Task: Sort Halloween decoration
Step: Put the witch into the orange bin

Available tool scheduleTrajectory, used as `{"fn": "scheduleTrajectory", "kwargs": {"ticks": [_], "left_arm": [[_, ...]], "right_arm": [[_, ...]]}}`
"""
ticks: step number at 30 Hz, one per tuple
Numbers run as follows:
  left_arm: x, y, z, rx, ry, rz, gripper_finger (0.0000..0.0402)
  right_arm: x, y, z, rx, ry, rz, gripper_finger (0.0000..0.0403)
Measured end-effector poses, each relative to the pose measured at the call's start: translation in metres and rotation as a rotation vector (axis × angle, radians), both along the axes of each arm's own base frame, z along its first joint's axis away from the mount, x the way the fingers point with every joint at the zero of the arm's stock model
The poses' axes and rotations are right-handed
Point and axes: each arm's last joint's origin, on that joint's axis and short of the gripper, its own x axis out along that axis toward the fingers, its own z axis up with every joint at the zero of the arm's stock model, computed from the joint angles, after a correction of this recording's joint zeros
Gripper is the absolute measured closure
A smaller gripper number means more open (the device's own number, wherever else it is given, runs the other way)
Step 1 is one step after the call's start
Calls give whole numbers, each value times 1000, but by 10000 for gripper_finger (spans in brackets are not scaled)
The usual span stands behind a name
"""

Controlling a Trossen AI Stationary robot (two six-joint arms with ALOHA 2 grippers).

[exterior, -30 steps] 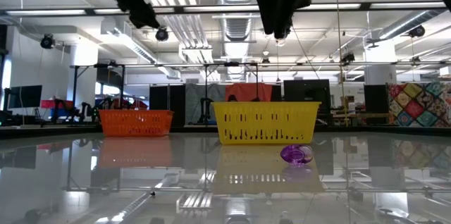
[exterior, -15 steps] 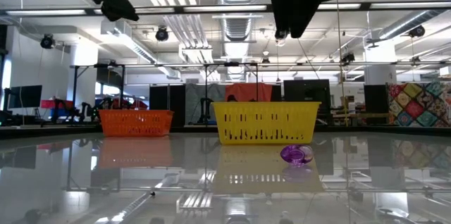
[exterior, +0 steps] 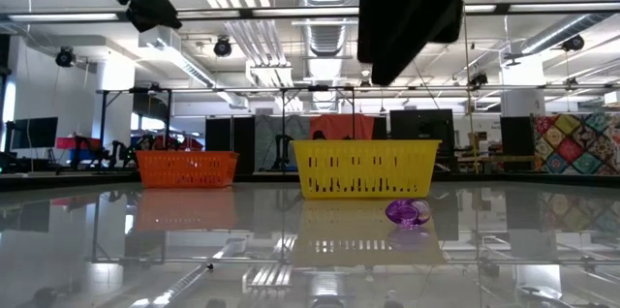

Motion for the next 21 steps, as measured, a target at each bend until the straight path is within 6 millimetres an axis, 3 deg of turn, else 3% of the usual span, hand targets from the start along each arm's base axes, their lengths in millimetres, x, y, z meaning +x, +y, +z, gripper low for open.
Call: {"fn": "scheduleTrajectory", "kwargs": {"ticks": [7, 13, 21], "left_arm": [[-7, -6, 5, 8, -31, 11, 277], [-11, -10, 7, 9, -50, 21, 277], [-11, -10, 8, 5, -52, 25, 277]], "right_arm": [[-1, 0, -34, -23, 70, -25, 264], [-2, 3, -50, -45, 105, 96, 264], [0, 6, -58, -20, 68, 122, 264]]}}
